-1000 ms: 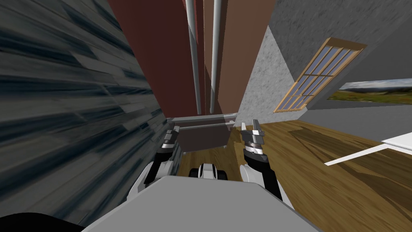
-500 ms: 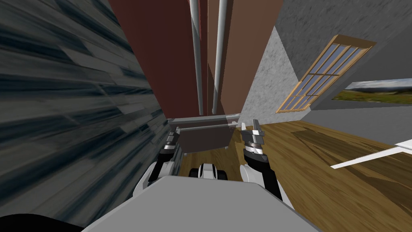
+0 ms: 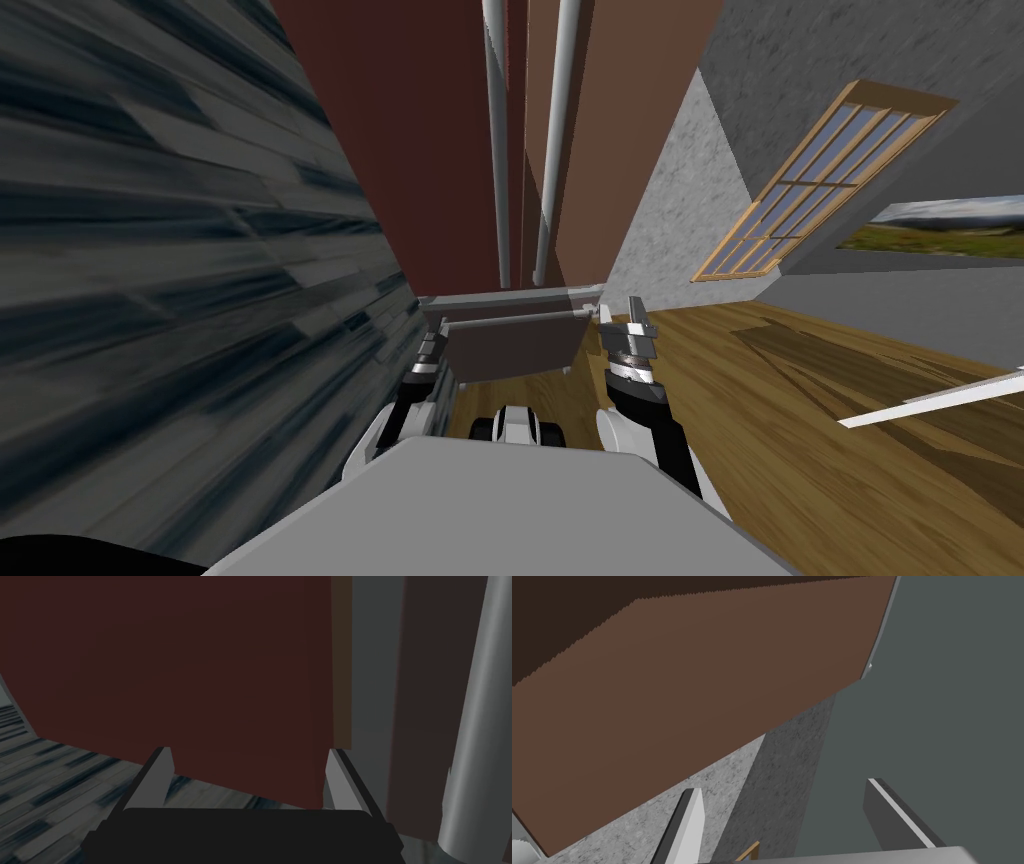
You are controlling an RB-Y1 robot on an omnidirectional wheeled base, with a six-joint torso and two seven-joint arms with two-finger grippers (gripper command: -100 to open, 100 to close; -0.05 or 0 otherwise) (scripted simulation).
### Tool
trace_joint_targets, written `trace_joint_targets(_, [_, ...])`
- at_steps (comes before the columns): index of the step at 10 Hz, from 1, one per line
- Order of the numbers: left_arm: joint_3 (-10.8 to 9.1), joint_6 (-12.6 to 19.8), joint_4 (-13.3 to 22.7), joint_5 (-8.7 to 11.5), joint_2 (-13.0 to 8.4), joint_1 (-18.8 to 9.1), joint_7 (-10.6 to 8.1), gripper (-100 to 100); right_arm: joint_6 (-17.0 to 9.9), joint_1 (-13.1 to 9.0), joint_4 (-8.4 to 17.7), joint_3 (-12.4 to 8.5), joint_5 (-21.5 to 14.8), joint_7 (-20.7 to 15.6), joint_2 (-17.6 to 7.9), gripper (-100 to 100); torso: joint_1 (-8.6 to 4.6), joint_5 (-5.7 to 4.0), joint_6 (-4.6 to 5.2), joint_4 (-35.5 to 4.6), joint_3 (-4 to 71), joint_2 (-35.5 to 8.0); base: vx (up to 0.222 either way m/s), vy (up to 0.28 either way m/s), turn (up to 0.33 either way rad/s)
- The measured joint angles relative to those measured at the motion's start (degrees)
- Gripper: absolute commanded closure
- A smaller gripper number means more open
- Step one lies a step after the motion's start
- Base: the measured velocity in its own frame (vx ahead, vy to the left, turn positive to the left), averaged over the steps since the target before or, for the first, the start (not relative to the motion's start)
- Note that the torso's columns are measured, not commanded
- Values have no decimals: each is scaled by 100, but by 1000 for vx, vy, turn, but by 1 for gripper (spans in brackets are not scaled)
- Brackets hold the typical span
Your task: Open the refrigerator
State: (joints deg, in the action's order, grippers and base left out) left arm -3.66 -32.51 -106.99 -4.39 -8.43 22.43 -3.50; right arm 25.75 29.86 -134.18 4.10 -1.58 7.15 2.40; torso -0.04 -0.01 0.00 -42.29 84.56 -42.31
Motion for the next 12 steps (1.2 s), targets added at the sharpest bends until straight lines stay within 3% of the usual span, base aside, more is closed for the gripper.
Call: trace_joint_targets(12, [-103, -950, 1667, 147, -99, -321, 207, -100, 0, 0, 0, 0, 0, 0, 0, 0, 4, 1, 0, 0, 1, 2, 44, 42, 12])
